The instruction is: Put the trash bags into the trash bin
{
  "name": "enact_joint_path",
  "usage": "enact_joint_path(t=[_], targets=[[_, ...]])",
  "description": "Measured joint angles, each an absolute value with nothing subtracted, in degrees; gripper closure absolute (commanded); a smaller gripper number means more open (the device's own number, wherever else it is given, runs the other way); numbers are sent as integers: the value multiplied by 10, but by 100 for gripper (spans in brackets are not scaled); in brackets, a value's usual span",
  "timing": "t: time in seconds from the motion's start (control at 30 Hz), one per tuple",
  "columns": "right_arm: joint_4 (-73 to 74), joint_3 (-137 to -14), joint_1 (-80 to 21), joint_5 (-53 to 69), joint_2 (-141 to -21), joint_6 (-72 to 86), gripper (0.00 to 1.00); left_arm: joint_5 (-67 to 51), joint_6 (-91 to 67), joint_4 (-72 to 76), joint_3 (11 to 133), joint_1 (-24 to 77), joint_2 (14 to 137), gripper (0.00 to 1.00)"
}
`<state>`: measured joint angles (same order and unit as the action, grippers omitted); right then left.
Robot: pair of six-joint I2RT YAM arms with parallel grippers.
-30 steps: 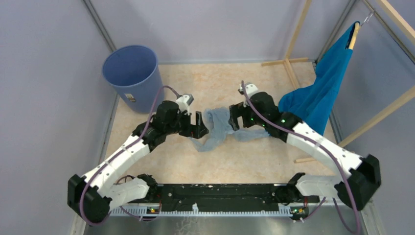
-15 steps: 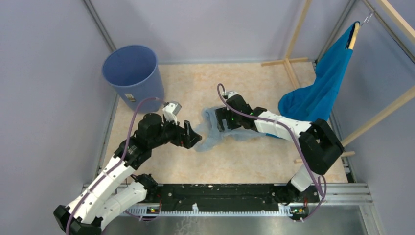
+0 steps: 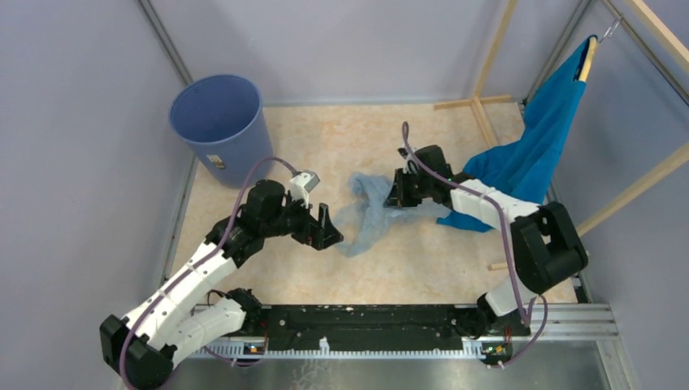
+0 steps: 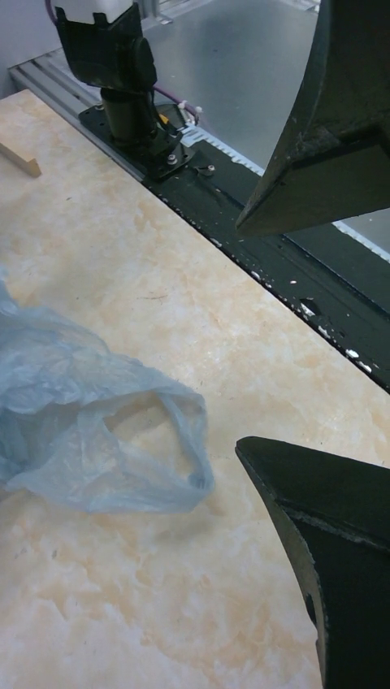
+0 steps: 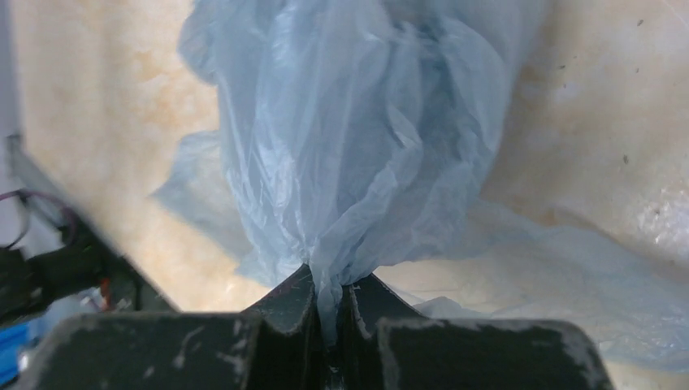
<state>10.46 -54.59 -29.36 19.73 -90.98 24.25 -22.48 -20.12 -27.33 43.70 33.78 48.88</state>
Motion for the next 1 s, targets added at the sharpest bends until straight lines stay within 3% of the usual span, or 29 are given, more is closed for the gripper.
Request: enact_joint_path(t=[0.2, 0.37, 0.63, 1.0], targets=[[153, -544, -240, 316, -818, 236, 99, -267, -159, -275, 480, 352, 571, 2], [171, -544, -214, 388, -798, 230, 100, -267, -114, -275, 523, 430, 596, 2], [175, -544, -196, 474, -809, 237, 100, -134, -27, -309, 564, 611, 689, 2], [148, -521, -196, 531, -792, 258, 100, 6, 64, -335, 564, 671, 755, 2]])
